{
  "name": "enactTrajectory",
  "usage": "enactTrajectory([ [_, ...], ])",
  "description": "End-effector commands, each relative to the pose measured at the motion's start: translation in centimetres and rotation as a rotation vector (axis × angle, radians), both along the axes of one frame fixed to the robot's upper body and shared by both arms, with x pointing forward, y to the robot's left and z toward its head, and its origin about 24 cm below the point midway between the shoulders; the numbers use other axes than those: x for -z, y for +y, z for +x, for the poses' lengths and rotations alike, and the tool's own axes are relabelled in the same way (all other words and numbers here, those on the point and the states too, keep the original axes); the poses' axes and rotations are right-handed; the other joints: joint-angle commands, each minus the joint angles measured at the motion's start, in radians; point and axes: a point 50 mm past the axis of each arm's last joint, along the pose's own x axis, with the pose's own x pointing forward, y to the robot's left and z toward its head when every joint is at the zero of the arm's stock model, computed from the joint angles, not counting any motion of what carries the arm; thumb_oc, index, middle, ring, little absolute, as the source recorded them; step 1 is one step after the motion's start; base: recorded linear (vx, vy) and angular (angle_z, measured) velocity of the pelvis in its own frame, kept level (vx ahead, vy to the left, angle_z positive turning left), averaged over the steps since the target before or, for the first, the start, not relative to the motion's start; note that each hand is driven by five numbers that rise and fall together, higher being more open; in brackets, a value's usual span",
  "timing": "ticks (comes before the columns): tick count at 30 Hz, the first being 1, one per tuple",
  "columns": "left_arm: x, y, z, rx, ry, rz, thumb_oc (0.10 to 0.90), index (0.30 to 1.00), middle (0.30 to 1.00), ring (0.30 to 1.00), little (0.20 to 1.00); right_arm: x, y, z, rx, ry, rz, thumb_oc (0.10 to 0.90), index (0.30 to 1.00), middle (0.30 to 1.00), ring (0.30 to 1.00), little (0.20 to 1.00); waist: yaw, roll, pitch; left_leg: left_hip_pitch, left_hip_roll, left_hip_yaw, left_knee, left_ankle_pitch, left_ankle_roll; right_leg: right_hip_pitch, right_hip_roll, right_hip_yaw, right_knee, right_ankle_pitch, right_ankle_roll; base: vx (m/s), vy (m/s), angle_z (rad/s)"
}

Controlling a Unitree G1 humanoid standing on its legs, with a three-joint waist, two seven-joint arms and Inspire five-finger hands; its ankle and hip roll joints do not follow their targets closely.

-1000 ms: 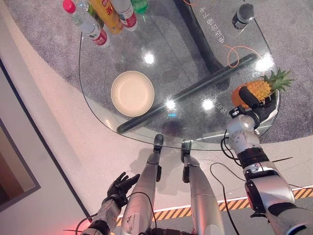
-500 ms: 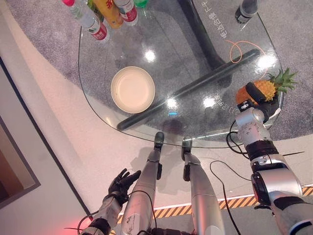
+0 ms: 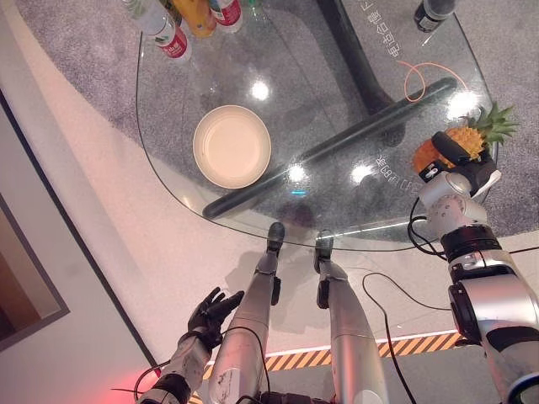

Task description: Pick up the fruit to the plate

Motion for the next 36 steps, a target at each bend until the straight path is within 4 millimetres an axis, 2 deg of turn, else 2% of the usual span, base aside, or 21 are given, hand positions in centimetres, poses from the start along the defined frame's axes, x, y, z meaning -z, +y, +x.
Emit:
enactTrajectory([
  [1, 1.4, -0.5, -2.5, -0.002, 0.051, -0.035, 0.800, 0.900, 0.900, 0.900, 0.900, 2.5, 0.8, 0.2, -0.105, 0.116, -0.022, 0.100, 0.300, 0.300, 0.300, 0.200, 0.017, 0.038, -0.007, -0.026, -0.093, -0.057, 0.057, -0.072, 0.048, 0.019, -0.037, -0.138, -0.083, 0.096, 0.010, 0.00, 0.000, 0.00],
  [6, 0.5, -0.3, -1.4, -0.040, -0.043, -0.033, 0.800, 0.900, 0.900, 0.900, 0.900, 2.3, 1.3, 0.3, -0.123, 0.062, -0.028, 0.100, 0.300, 0.300, 0.300, 0.200, 0.015, 0.036, -0.007, -0.020, -0.091, -0.052, 0.063, -0.078, 0.048, 0.026, -0.037, -0.136, -0.079, 0.093, 0.012, 0.00, 0.000, 0.00],
  [9, -0.7, -0.2, -0.2, -0.079, -0.132, -0.027, 0.800, 0.900, 0.900, 0.900, 0.900, 1.8, 2.2, 0.3, -0.146, -0.004, -0.041, 0.100, 0.300, 0.300, 0.300, 0.200, 0.011, 0.031, -0.007, -0.012, -0.090, -0.051, 0.063, -0.082, 0.048, 0.035, -0.036, -0.135, -0.078, 0.091, 0.014, 0.00, 0.000, 0.00],
  [15, -4.6, 0.6, 3.0, -0.203, -0.354, -0.021, 0.800, 0.900, 0.900, 0.900, 0.900, -0.4, 6.3, -0.5, -0.273, -0.230, -0.107, 0.100, 0.300, 0.300, 0.300, 0.200, -0.013, 0.010, -0.007, 0.015, -0.086, -0.045, 0.062, -0.087, 0.053, 0.064, -0.026, -0.122, -0.077, 0.085, 0.018, 0.00, 0.000, 0.00],
  [17, -6.3, 1.1, 4.0, -0.248, -0.437, -0.009, 0.800, 0.900, 0.900, 0.900, 0.900, -1.2, 7.7, -1.3, -0.328, -0.296, -0.139, 0.100, 0.300, 0.300, 0.300, 0.200, -0.023, 0.004, -0.007, 0.021, -0.084, -0.041, 0.065, -0.089, 0.054, 0.072, -0.023, -0.118, -0.075, 0.081, 0.019, 0.00, 0.000, 0.00],
  [19, -7.1, 1.3, 4.4, -0.272, -0.478, 0.001, 0.800, 0.900, 0.900, 0.900, 0.900, -1.5, 8.6, -1.9, -0.363, -0.334, -0.150, 0.100, 0.300, 0.300, 0.300, 0.200, -0.030, -0.001, -0.007, 0.028, -0.081, -0.037, 0.067, -0.091, 0.054, 0.079, -0.023, -0.116, -0.073, 0.077, 0.019, -0.01, -0.018, 0.00],
  [20, -8.3, 1.7, 4.8, -0.313, -0.539, 0.020, 0.800, 0.900, 0.900, 0.900, 0.900, -1.8, 9.4, -2.7, -0.408, -0.389, -0.164, 0.100, 0.300, 0.300, 0.300, 0.200, -0.038, -0.005, -0.007, 0.035, -0.079, -0.034, 0.072, -0.095, 0.056, 0.086, -0.020, -0.112, -0.067, 0.072, 0.019, -0.02, -0.038, 0.00],
  [26, -12.1, 2.1, 5.5, -0.378, -0.727, 0.015, 0.800, 0.900, 0.900, 0.900, 0.900, -3.3, 11.8, -5.2, -0.567, -0.557, -0.281, 0.100, 0.300, 0.300, 0.300, 0.200, -0.053, -0.010, -0.007, 0.059, -0.078, -0.026, 0.080, -0.101, 0.059, 0.115, -0.017, -0.105, -0.061, 0.057, 0.017, -0.02, -0.032, 0.01],
  [27, -13.4, 2.2, 5.6, -0.390, -0.786, 0.015, 0.800, 0.900, 0.900, 0.900, 0.900, -3.5, 12.3, -5.8, -0.609, -0.600, -0.316, 0.100, 0.300, 0.300, 0.300, 0.200, -0.054, -0.011, -0.007, 0.070, -0.077, -0.025, 0.083, -0.105, 0.060, 0.128, -0.018, -0.104, -0.060, 0.051, 0.017, -0.02, -0.049, 0.01],
  [31, -15.8, 2.2, 5.7, -0.399, -0.890, 0.006, 0.800, 0.900, 0.900, 0.900, 0.900, -3.4, 12.6, -6.7, -0.672, -0.648, -0.371, 0.100, 0.300, 0.300, 0.300, 0.200, -0.054, -0.014, -0.007, 0.085, -0.078, -0.024, 0.094, -0.111, 0.059, 0.151, -0.022, -0.106, -0.058, 0.045, 0.019, -0.02, -0.063, 0.03],
  [32, -17.0, 2.3, 5.6, -0.403, -0.949, -0.008, 0.800, 0.900, 0.900, 0.900, 0.900, -3.3, 13.0, -7.1, -0.720, -0.660, -0.405, 0.100, 0.300, 0.300, 0.300, 0.200, -0.053, -0.015, -0.007, 0.091, -0.079, -0.024, 0.095, -0.111, 0.059, 0.161, -0.024, -0.108, -0.060, 0.044, 0.019, -0.03, -0.063, 0.03],
  [36, -20.2, 2.0, 5.2, -0.305, -1.108, -0.072, 0.800, 0.900, 0.900, 0.900, 0.900, -3.3, 13.7, -8.0, -0.877, -0.695, -0.498, 0.100, 0.300, 0.300, 0.300, 0.200, -0.044, -0.020, -0.007, 0.125, -0.079, -0.030, 0.089, -0.111, 0.057, 0.204, -0.028, -0.115, -0.071, 0.040, 0.021, -0.02, -0.070, 0.00],
])
